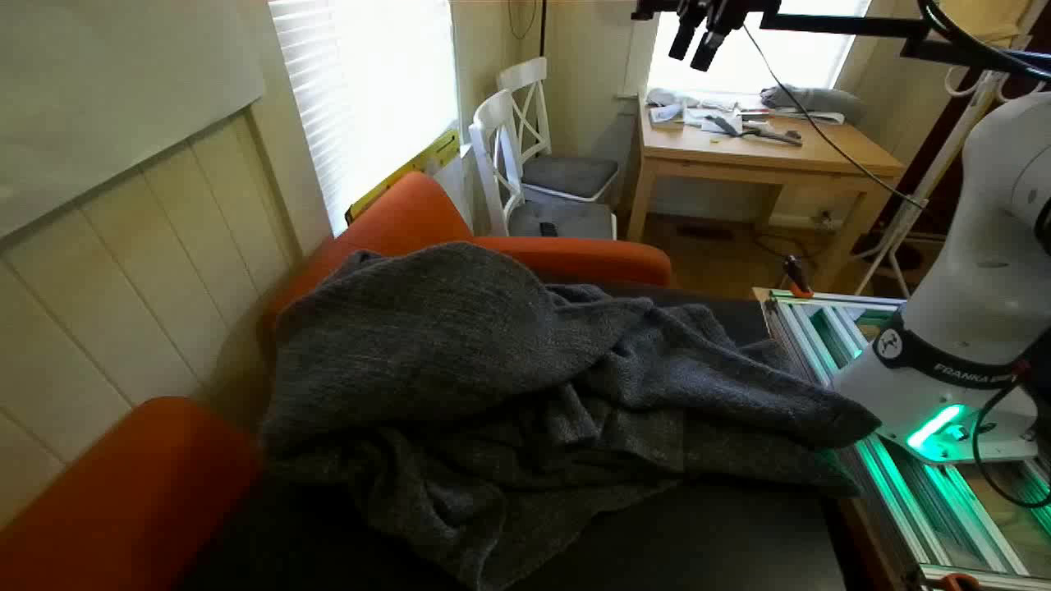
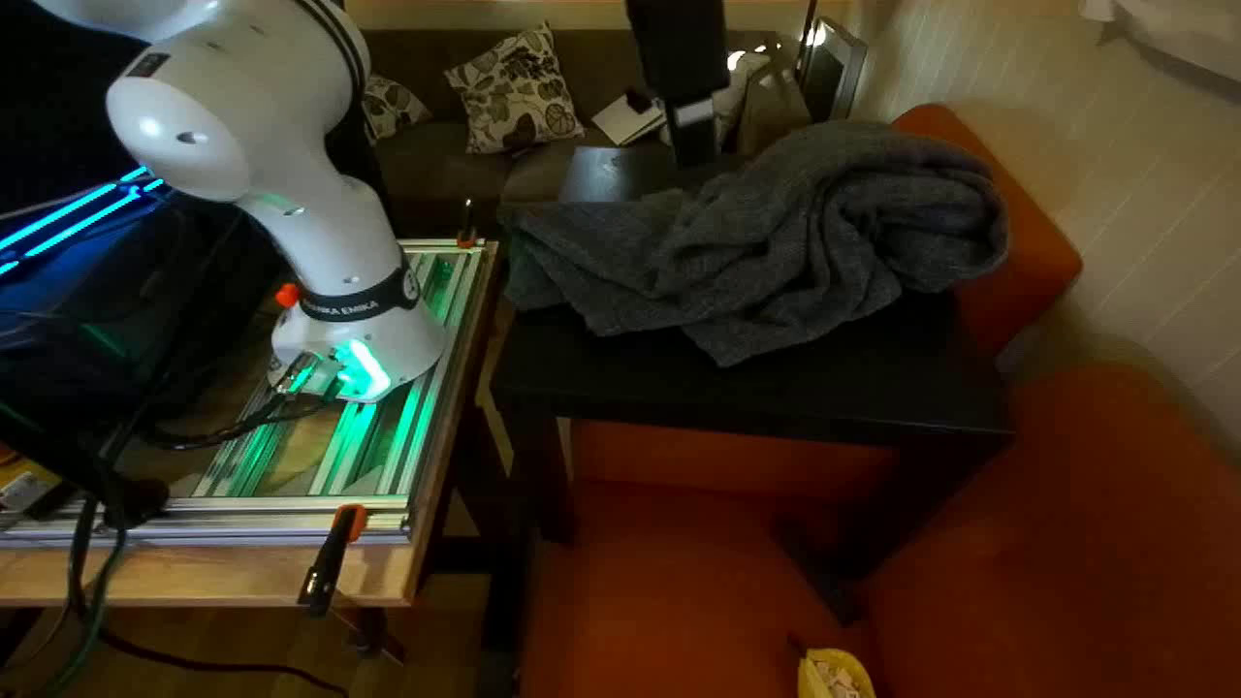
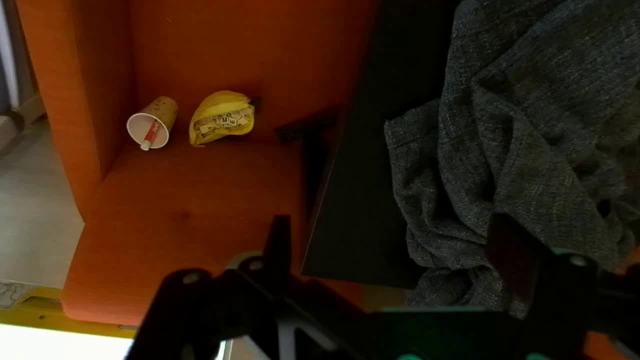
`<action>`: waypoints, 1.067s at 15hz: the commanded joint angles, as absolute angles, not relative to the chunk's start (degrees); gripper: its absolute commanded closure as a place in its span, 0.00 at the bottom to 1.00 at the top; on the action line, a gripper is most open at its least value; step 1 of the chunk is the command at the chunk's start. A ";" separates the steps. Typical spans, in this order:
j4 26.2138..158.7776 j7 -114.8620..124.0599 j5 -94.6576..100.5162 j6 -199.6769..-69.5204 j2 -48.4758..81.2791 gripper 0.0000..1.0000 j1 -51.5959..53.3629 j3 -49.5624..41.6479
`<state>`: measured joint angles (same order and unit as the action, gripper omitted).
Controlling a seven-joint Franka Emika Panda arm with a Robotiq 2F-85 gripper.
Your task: Take the grey cloth off of the table
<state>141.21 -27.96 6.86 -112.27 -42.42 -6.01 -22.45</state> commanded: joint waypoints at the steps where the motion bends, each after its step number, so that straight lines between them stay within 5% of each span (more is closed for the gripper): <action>1: 141.08 -28.31 6.42 -112.15 -42.21 0.00 -6.59 -21.98; 11: 143.33 -34.59 1.26 -114.36 -40.70 0.00 4.37 -16.67; 16: 142.47 -40.83 -1.50 -127.70 -29.87 0.00 12.73 -13.22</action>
<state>143.69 -35.90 1.02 -119.72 -37.48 9.94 -13.98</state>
